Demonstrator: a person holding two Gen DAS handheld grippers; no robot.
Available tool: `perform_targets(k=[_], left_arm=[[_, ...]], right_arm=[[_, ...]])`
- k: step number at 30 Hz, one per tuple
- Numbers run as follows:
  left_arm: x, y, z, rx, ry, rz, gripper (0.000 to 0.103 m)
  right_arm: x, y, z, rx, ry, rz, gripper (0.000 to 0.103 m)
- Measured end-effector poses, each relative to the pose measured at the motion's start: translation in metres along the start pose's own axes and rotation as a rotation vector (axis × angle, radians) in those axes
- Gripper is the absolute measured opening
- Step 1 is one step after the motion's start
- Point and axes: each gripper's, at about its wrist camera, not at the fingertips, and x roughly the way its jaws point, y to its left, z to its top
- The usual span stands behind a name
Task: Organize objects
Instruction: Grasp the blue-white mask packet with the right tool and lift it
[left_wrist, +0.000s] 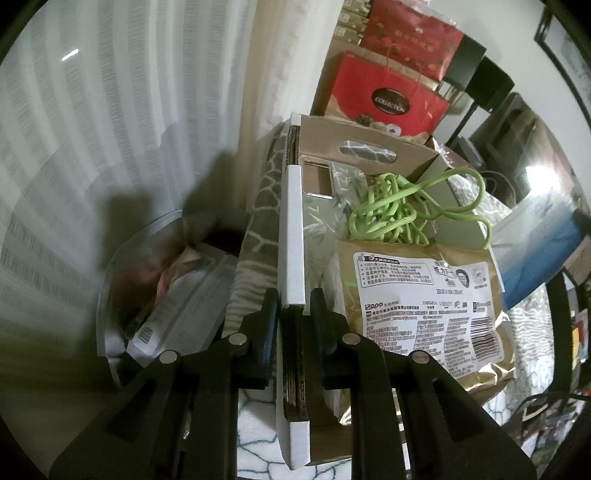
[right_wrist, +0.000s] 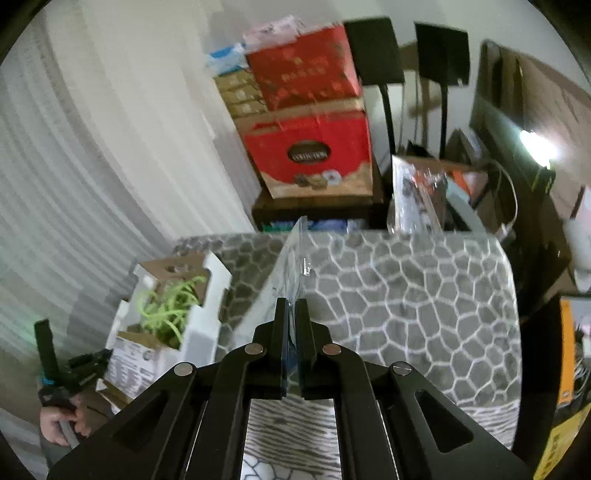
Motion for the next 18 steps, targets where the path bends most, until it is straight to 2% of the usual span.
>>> perform_targets(k=[7, 18], left_arm=[[0.0, 0.0, 0.0, 0.0, 0.0, 0.0, 0.015], [0.0, 0.0, -0.001, 0.0, -0.001, 0.0, 0.015]], right_arm=[[-0.03, 0.036, 0.03, -0.095, -0.055, 0.003, 0.002], [-0.053, 0.115, 0.064, -0.204, -0.107, 0.102, 0.002]])
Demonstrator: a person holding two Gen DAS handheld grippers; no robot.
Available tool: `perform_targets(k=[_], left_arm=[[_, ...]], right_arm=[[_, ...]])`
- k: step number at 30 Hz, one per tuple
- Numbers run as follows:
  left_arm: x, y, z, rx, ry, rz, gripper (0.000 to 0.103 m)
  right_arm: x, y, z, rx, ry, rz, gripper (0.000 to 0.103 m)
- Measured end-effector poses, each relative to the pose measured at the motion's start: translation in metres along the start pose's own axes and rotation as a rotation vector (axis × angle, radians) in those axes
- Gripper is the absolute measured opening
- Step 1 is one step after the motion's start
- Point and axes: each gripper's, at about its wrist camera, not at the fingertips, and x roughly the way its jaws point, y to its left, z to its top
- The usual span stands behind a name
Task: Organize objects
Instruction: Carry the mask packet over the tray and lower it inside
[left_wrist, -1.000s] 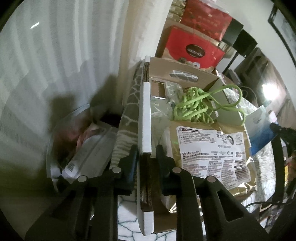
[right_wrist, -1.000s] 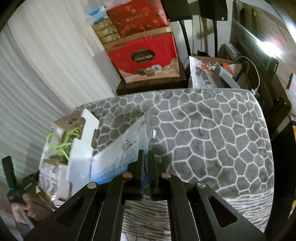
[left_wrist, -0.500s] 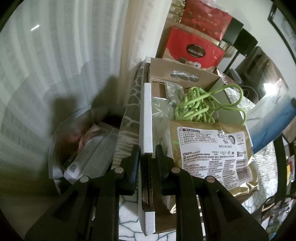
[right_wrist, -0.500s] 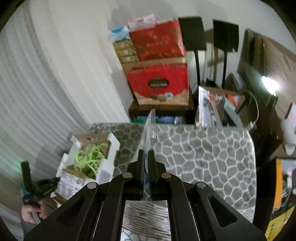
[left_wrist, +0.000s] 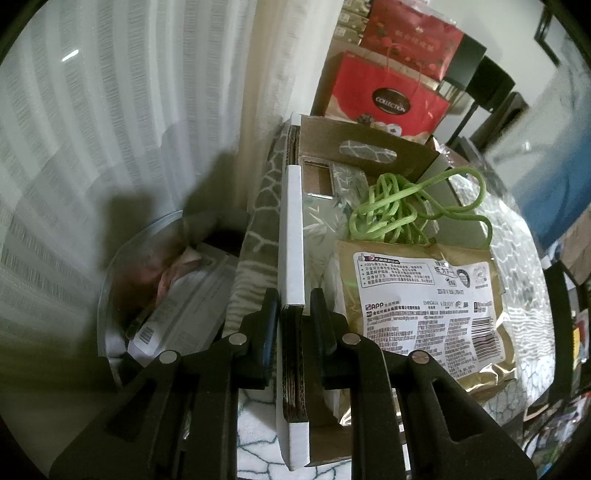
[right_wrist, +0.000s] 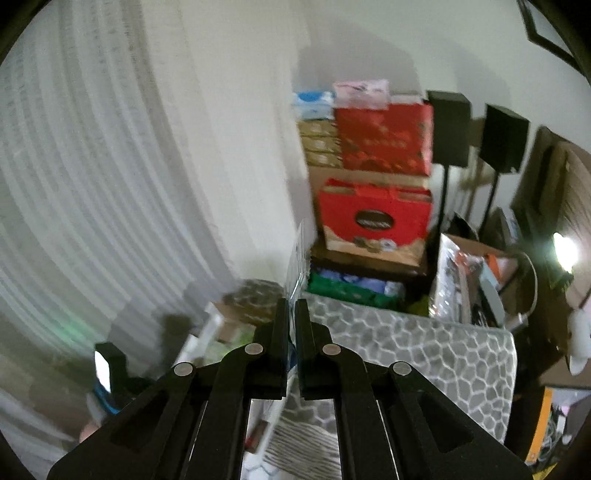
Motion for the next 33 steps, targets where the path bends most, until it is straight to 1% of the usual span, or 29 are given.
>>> perform_targets(k=[6, 7, 9, 12, 15, 16, 18, 20, 22, 25, 31, 33], left_arm=[[0.001, -0.001, 0.0, -0.002, -0.001, 0.0, 0.015], [0.001, -0.001, 0.0, -0.002, -0.001, -0.001, 0.015], [0.001, 0.0, 0.0, -0.004, -0.001, -0.003, 0.015], [0.001, 0.001, 0.001, -0.004, -0.001, -0.004, 0.015], [0.001, 0.001, 0.001, -0.004, -0.001, -0.007, 0.015], [0.001, 0.001, 0.001, -0.005, -0.001, -0.009, 0.015], [0.002, 0.002, 0.001, -0.007, -0.002, -0.011, 0.015], [0.002, 0.002, 0.001, -0.005, -0.003, -0.011, 0.015], [0.002, 0.001, 0.001, -0.007, -0.004, -0.012, 0.015], [0.002, 0.001, 0.001, -0.01, -0.006, -0.015, 0.015], [0.002, -0.001, 0.0, -0.003, -0.01, -0.003, 0.015], [0.003, 0.0, 0.0, -0.006, -0.009, -0.007, 0.015]], right_arm=[[0.009, 0.036, 0.021, 0.006, -0.026, 0.088, 0.002], [0.017, 0.04, 0.022, 0.024, -0.02, 0.115, 0.002], [0.031, 0.043, 0.021, 0.061, -0.007, 0.145, 0.002], [0.066, 0.037, 0.008, 0.154, 0.018, 0.176, 0.002], [0.107, 0.026, -0.019, 0.245, 0.068, 0.158, 0.002], [0.122, 0.021, -0.03, 0.272, 0.085, 0.135, 0.002], [0.149, 0.011, -0.052, 0.302, 0.127, 0.092, 0.002], [0.169, 0.004, -0.066, 0.314, 0.171, 0.073, 0.002], [0.179, -0.006, -0.075, 0.327, 0.189, 0.049, 0.002], [0.183, -0.019, -0.083, 0.35, 0.206, 0.059, 0.003], [0.182, -0.016, -0.099, 0.288, 0.227, 0.041, 0.003], [0.181, -0.012, -0.104, 0.26, 0.214, 0.039, 0.003]])
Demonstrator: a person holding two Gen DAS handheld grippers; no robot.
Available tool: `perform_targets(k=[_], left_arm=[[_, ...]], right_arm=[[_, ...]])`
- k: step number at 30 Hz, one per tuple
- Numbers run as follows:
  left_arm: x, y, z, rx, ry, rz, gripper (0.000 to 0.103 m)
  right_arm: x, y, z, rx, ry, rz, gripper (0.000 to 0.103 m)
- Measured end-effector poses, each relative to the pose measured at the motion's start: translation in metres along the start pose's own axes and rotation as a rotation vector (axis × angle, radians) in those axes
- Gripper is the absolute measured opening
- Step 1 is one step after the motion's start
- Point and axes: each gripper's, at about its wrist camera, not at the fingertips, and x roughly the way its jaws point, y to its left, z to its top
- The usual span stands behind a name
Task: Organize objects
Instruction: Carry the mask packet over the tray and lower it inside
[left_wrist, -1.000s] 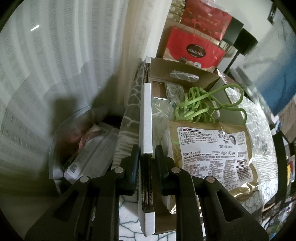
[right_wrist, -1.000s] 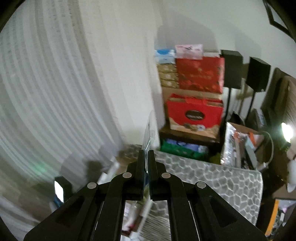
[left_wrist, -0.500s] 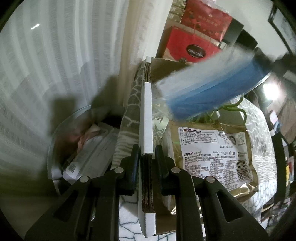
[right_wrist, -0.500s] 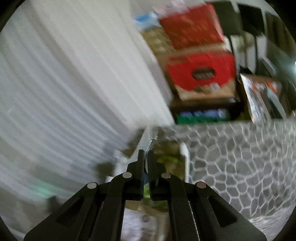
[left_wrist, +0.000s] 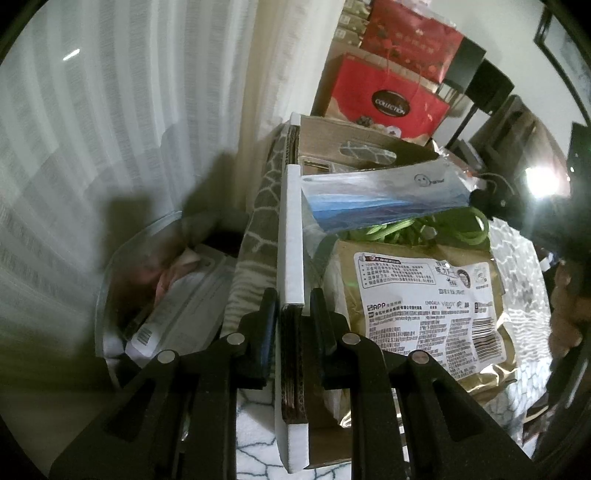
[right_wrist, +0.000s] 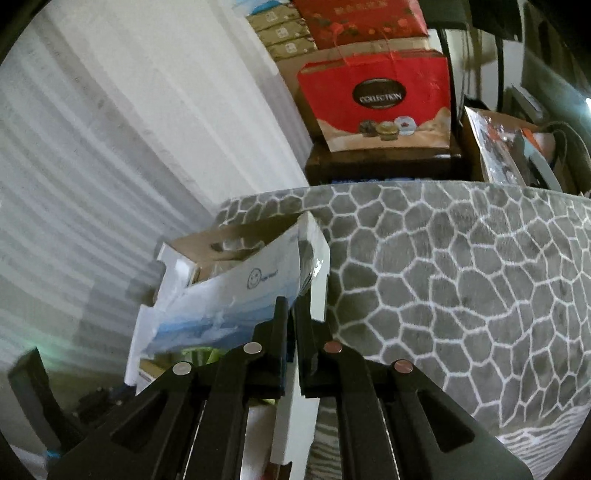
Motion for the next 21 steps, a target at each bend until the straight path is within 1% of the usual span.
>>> perform_targets(k=[2, 4, 7, 9, 11, 12, 14, 16, 19, 20, 21], left_arm=[[0.001, -0.001, 0.0, 0.001, 0.002, 0.003, 0.015], [0.0, 0.0, 0.0, 0.002, 0.0, 0.005, 0.015], [0.0, -0.001, -0.001, 0.002, 0.0, 0.006, 0.015], [0.0, -0.001, -0.001, 0.003, 0.0, 0.008, 0.015], [0.0, -0.001, -0.001, 0.002, 0.0, 0.009, 0.015], [0.001, 0.0, -0.001, 0.003, 0.0, 0.011, 0.015], [0.001, 0.0, 0.0, 0.002, 0.0, 0.012, 0.015], [0.001, 0.0, 0.0, 0.001, 0.001, 0.01, 0.015], [0.0, -0.001, 0.0, -0.001, 0.002, 0.006, 0.015], [0.001, -0.001, 0.0, -0.003, 0.003, 0.003, 0.015], [0.001, 0.0, 0.001, -0.006, 0.006, 0.0, 0.015]], right_arm=[[-0.002, 0.004, -0.004, -0.036, 0.0, -0.009, 0.003], [-0.005, 0.007, -0.007, -0.049, 0.011, 0.002, 0.004], [-0.01, 0.009, -0.008, -0.067, 0.003, 0.0, 0.004], [-0.011, 0.014, -0.01, -0.097, 0.018, -0.007, 0.004], [-0.007, 0.026, -0.017, -0.18, 0.054, -0.04, 0.004], [-0.008, 0.035, -0.021, -0.247, 0.047, -0.076, 0.007], [-0.007, 0.045, -0.025, -0.307, 0.047, -0.116, 0.008], [-0.008, 0.047, -0.022, -0.308, 0.045, -0.122, 0.009], [-0.014, 0.039, -0.013, -0.249, 0.042, -0.092, 0.012], [-0.018, 0.034, -0.01, -0.225, 0.038, -0.071, 0.017], [-0.022, 0.03, -0.007, -0.206, 0.033, -0.055, 0.024]])
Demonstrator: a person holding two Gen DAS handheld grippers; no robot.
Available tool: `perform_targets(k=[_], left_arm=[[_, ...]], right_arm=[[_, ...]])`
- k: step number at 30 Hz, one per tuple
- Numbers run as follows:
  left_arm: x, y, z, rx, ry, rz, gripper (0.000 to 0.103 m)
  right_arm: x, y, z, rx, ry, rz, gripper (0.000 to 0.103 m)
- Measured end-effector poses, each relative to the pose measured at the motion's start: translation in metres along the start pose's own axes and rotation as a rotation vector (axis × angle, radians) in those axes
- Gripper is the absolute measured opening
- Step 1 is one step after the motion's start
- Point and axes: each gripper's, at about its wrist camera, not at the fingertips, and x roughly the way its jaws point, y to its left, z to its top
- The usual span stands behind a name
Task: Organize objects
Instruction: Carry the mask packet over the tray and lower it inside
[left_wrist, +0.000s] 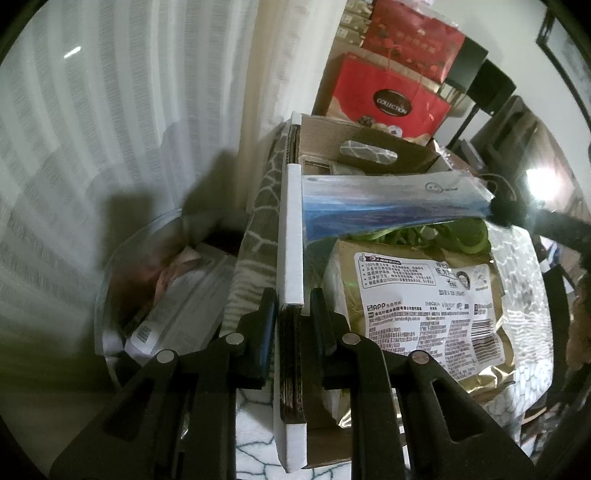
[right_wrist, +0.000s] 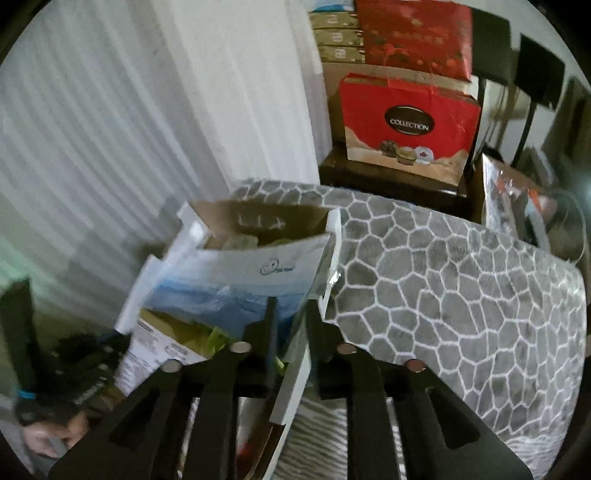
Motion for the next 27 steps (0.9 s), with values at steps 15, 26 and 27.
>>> perform_targets(k=[15, 26, 27], left_arm=[[-0.01, 0.01, 0.008, -0.044, 0.001, -0.059, 0.021], [-0.035, -0.001, 0.042, -0.022, -0.066, -0.091, 0.036], [-0.036, -0.005, 0.047, -0.011, -0.07, -0.088, 0.036]], right_arm=[[-0.017, -0.042, -0.019, 0.151, 0.029, 0.069, 0.045], [-0.045, -0.033, 0.005, 0.181, -0.15, 0.14, 0.043], [-0.043, -0.026, 0.009, 0.161, -0.15, 0.152, 0.038]])
